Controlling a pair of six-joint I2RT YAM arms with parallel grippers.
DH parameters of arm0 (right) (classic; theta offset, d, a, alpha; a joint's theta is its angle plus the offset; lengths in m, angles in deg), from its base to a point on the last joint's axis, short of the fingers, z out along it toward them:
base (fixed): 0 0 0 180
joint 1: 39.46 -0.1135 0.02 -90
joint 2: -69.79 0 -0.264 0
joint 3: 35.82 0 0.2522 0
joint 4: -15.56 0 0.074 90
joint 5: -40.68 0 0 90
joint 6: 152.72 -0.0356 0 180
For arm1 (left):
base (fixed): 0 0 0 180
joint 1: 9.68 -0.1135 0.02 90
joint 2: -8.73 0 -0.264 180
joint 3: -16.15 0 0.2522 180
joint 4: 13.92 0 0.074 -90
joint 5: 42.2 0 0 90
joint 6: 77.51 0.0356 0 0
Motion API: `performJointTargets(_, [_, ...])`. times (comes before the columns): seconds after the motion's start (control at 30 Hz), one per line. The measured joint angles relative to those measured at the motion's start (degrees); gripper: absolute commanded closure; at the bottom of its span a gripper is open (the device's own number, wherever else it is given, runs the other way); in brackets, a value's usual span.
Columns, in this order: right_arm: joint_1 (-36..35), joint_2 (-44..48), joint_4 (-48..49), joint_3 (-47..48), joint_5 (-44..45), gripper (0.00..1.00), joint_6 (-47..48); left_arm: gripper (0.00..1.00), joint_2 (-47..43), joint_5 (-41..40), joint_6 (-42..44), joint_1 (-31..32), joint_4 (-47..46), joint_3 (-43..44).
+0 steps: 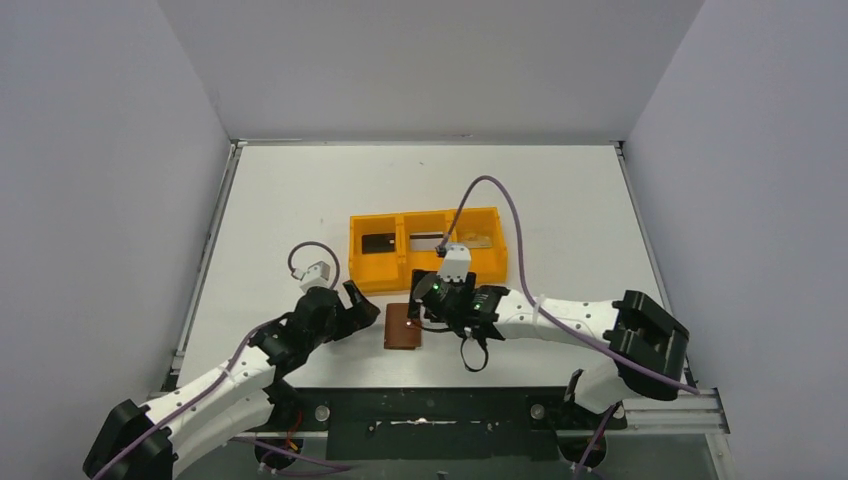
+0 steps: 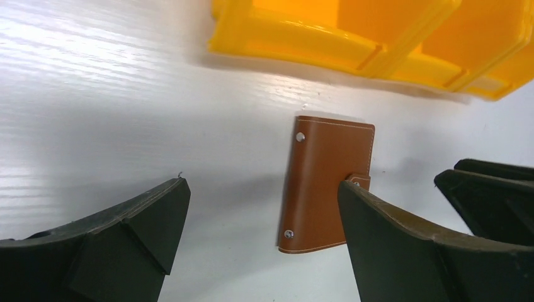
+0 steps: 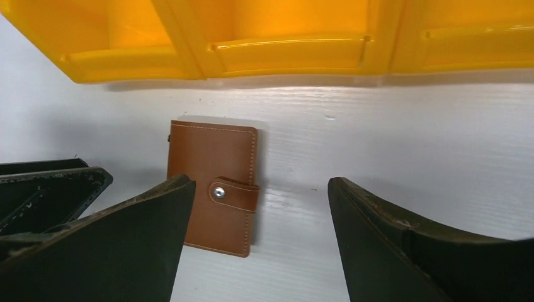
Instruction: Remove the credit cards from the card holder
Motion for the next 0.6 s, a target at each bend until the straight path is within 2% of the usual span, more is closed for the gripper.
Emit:
performJointTargets(0.13, [-3.3,-4.7,-0.2,3.9,2.9,0.19,-0.7,0.09,-5.6,-0.4,-3.0,-3.5,3.5,-1.4])
performJointTargets(0.37, [-4.4,-10.6,-0.7,5.6,2.3,0.39,-4.1,0.24,-13.1,1.5,-3.8,-5.6,4.6,-4.3])
performJointTargets(0.6, [-4.7,-16.8,-3.0,11.1,1.0,0.46,-4.9,0.3,-12.8,3.8,-3.9,-5.7,4.5,-4.9])
